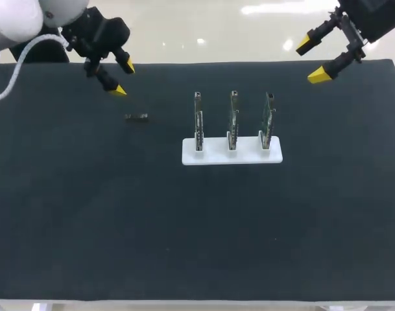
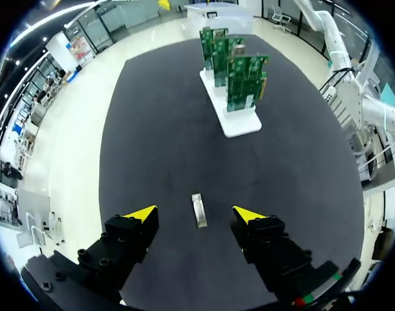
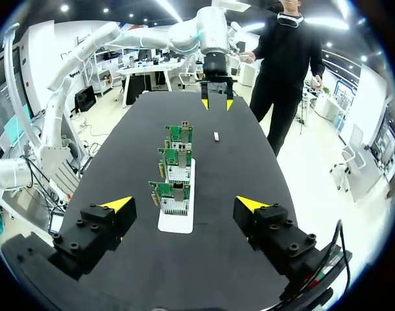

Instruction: Pick up the optical module with the left hand, and insert it into the network port with the right hand.

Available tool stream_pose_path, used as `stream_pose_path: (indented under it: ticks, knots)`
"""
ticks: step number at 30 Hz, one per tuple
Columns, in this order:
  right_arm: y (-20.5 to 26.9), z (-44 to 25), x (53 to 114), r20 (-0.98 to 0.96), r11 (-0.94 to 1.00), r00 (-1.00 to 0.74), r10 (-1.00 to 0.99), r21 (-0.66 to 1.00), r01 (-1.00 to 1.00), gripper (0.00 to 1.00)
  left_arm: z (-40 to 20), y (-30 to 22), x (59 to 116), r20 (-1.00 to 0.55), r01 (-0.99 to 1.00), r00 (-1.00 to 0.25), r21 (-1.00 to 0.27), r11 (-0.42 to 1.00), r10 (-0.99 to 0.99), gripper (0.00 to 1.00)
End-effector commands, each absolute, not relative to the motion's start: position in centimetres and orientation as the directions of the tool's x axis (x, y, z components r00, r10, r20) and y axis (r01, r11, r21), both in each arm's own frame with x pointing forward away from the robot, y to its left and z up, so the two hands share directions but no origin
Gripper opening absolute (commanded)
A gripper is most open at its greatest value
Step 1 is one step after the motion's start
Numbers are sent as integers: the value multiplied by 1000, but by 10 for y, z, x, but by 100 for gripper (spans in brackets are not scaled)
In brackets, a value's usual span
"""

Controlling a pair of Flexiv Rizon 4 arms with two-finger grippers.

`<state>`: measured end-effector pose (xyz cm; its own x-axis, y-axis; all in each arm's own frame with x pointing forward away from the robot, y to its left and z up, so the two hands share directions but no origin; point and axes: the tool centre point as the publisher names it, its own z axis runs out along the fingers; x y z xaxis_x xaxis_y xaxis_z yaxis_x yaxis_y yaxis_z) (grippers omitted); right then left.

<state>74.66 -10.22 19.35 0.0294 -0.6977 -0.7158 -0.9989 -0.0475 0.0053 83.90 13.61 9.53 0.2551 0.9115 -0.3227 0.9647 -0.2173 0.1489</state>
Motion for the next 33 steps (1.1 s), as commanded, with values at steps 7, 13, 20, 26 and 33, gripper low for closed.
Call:
stream_pose_path:
  ticks: [7,13,20,26,33]
  knots:
    - [-102,194,747,-716,-48,29,-697,6,-999,100,66,144,874,-192,982,179,-27,-187,965,100]
    - [-102,194,747,-716,-48,29,-697,6,-999,100,51,152,877,-179,993,98,-43,-108,979,100]
    - [-102,194,747,-716,-48,29,-697,6,-999,100,39,161,867,-182,997,42,-60,-54,982,100]
    - [-102,194,747,-716,-48,29,-697,6,-999,100,28,161,860,-162,997,60,-29,-65,985,100]
    - [-102,194,747,-716,-48,29,-697,6,-999,100,21,157,857,-166,998,66,24,-63,984,100]
